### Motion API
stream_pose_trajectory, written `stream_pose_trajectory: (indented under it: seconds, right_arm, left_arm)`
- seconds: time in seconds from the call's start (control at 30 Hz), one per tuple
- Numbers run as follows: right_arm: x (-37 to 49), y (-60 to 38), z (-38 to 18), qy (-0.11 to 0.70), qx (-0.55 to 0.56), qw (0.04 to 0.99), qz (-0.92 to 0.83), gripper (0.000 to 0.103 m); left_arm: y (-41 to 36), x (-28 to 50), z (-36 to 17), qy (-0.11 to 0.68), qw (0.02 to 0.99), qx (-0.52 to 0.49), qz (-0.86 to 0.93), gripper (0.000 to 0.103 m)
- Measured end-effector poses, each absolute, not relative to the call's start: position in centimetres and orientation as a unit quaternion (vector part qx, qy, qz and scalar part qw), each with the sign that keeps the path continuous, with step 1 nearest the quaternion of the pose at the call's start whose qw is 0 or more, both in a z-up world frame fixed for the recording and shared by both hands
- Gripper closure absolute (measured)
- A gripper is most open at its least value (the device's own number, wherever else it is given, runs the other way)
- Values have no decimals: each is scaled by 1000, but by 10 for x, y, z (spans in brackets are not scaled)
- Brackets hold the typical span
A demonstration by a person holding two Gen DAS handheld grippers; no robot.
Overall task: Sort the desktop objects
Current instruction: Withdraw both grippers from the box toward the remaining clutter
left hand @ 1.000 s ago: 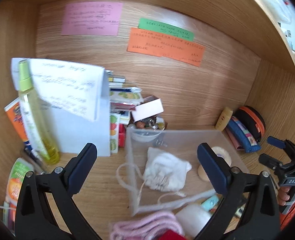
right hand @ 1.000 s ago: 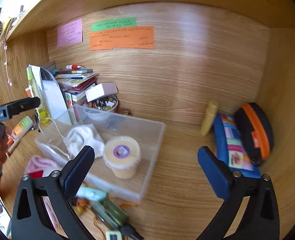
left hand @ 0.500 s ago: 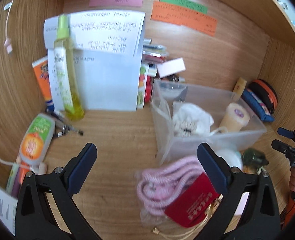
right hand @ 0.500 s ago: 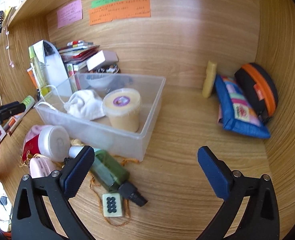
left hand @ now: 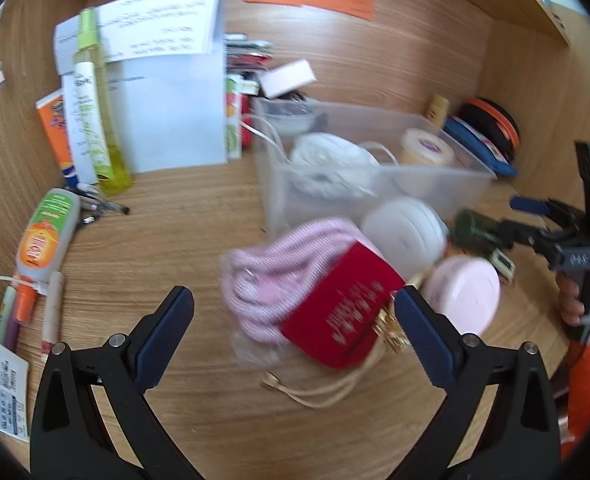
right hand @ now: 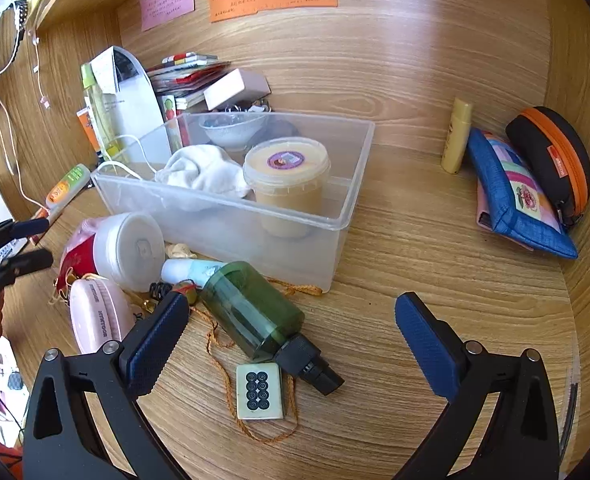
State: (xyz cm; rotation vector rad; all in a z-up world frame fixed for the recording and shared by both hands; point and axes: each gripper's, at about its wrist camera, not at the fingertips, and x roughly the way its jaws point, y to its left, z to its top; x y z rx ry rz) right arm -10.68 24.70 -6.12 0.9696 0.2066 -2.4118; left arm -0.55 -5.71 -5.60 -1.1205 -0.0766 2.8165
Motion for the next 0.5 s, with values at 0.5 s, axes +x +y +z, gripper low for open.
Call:
stream_pose_trajectory:
  seconds: [0.5]
  right_arm:
    - [-108,230,-73,109,380,271,-878,9]
  left_arm:
    - [-23,-23,-76,30,79,-388,918,1]
